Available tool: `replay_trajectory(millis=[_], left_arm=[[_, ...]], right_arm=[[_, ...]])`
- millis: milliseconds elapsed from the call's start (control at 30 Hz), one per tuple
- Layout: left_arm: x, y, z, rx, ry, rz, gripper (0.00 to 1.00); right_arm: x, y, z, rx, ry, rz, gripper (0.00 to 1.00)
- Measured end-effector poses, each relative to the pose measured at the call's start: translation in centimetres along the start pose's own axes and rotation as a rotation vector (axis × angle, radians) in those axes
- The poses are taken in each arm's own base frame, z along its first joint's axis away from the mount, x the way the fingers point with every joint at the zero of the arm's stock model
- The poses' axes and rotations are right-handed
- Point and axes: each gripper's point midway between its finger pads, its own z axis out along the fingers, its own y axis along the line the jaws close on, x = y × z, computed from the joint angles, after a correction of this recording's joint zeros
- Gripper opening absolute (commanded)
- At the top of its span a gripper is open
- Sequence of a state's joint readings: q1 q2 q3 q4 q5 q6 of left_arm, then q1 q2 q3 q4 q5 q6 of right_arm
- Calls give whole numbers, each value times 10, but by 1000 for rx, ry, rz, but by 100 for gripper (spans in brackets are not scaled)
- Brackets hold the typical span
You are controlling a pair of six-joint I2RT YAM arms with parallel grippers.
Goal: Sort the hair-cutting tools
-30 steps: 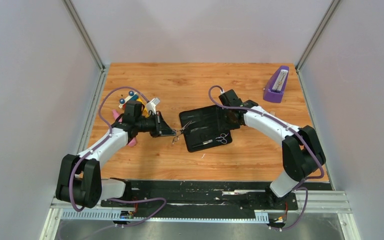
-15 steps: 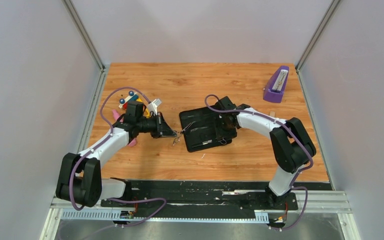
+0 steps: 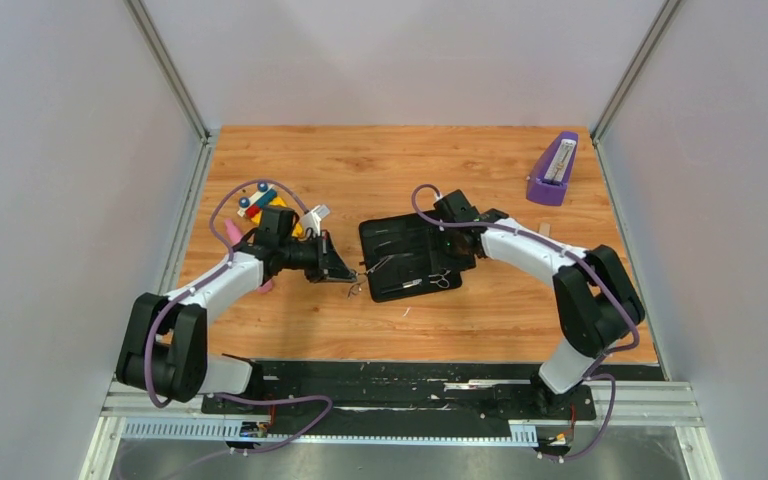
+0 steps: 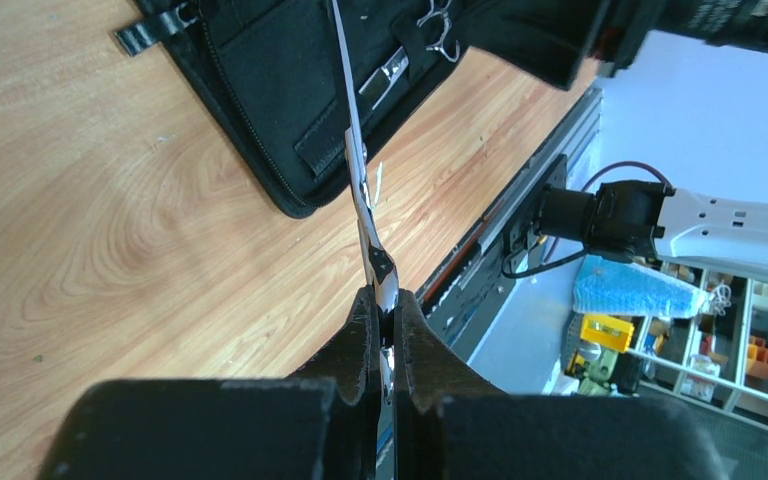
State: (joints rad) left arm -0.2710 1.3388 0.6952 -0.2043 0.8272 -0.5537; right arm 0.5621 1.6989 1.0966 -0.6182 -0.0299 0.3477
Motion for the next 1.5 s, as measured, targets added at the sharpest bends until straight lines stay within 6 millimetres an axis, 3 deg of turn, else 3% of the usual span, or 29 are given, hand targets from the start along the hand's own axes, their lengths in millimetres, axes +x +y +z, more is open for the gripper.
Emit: replay_trajectory(millis=[200,400,600,867,1333,1500], left_arm=[[4,0,3,18,38,-22,0],[9,1,6,33,74,-46,0],[12,6,10,33,96,-72,0],[16,13,16,30,122,-110,0],[14,12,23,62,144,-113,0],[17,11,25,85,165,-136,0]], right_arm=[[-27,-27,-29,69,-149,85,49],[-26,-54,-19,122,-146,161,41],[-17,-57,-1,136,-102,165,26],[-9,-55,8,117,-72,160,23],[-6,-48,14,69,-51,143,1],[-6,-49,14,69,-51,134,0]])
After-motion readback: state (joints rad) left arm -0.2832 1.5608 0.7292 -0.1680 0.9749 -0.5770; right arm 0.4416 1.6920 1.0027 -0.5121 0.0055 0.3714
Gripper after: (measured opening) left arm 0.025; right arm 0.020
